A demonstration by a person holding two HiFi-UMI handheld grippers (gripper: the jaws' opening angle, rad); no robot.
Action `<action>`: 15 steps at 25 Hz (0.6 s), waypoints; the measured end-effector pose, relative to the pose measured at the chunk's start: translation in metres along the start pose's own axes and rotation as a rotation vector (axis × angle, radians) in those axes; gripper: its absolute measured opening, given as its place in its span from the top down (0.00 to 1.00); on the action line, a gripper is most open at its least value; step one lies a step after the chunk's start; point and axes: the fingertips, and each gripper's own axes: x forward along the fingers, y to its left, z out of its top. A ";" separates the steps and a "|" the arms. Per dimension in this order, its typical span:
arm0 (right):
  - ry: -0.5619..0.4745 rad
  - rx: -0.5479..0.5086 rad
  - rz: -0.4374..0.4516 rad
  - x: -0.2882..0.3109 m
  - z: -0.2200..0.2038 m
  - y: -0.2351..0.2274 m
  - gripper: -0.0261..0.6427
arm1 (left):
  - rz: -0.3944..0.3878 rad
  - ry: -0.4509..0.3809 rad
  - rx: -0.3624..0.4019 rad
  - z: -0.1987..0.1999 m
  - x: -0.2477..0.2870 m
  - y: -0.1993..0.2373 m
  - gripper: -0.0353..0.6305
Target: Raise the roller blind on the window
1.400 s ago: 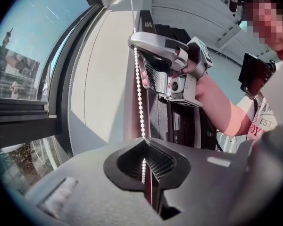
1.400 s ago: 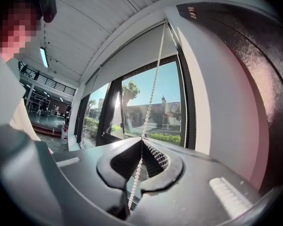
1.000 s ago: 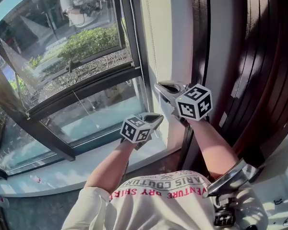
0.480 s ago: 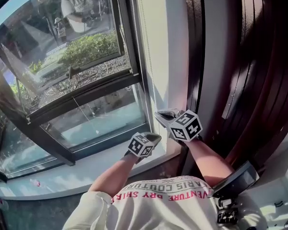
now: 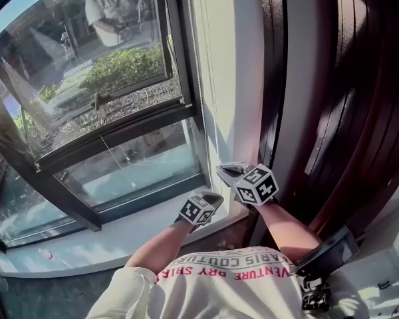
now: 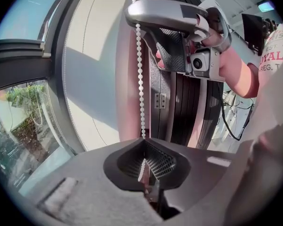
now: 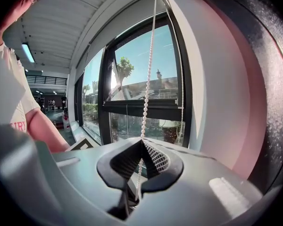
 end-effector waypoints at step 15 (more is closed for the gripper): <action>0.013 0.057 -0.044 -0.014 -0.009 -0.008 0.82 | 0.018 -0.135 -0.038 0.013 -0.022 0.001 0.76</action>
